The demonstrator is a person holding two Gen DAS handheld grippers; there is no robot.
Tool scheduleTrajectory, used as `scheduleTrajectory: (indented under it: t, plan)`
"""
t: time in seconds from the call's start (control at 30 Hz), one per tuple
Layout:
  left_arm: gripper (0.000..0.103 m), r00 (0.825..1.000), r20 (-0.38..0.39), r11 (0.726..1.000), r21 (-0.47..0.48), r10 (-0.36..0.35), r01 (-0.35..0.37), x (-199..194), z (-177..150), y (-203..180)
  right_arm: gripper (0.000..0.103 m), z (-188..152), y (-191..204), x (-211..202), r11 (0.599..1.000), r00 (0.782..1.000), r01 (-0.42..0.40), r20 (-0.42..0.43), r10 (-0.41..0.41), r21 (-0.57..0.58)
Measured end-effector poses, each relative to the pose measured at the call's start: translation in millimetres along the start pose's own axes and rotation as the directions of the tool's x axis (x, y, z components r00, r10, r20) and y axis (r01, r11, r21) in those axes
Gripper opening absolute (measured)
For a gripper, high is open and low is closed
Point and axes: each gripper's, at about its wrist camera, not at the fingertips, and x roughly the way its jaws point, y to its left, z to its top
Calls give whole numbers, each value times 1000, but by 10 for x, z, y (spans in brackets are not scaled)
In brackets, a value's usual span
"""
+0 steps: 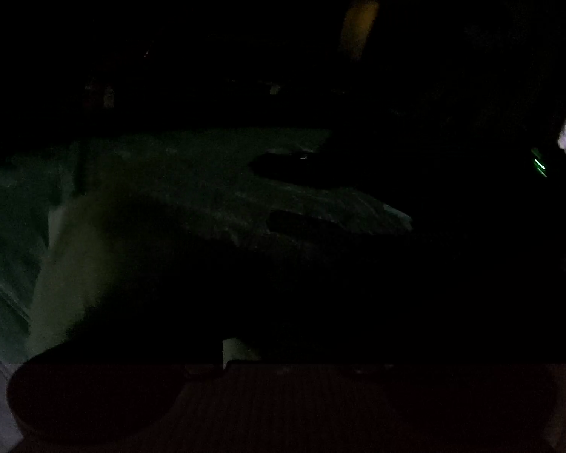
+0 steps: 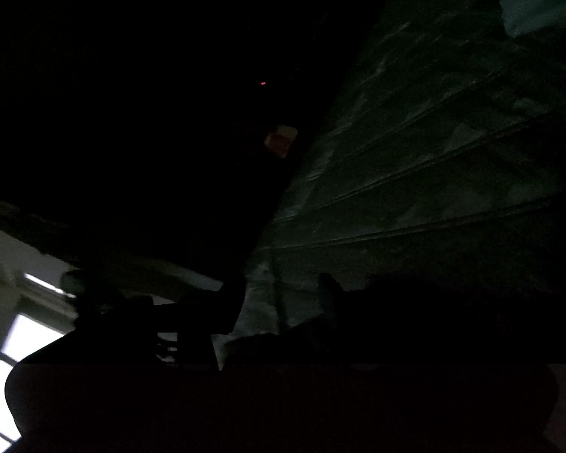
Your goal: Fold clothes
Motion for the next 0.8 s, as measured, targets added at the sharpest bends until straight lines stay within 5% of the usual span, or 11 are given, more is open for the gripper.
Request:
scheduleTrajectory:
  t: [0.27,0.37,0.43,0.53,0.63,0.73,0.8]
  plan:
    - [26,992,22,959,253,123,-125,-538,-137,-144,52,-21,65,-49,997,999,-33,12,34,-66]
    - [26,984,29,911,375,175,-173,-601,-203,-201,52,-10,188,-4,988,995,-97,-9,97,-120]
    - [30,978,11,863,468,210,-190,-562,-285,-254,52,-39,244,12,978,987,-153,-60,146,-144]
    - [31,968,-78,855,490,237,-170,-399,-392,-194,52,-119,288,136,970,973,-194,-154,172,-143]
    - [31,960,-169,869,480,225,-119,-247,-470,-111,65,-181,232,308,976,945,-208,-272,182,-70]
    - [32,963,-172,877,468,209,-107,-212,-451,-76,65,-228,139,435,995,945,-76,-324,51,-65]
    - [32,964,-179,894,437,195,-100,-186,-420,-47,61,-221,213,407,978,958,60,-263,-113,-201]
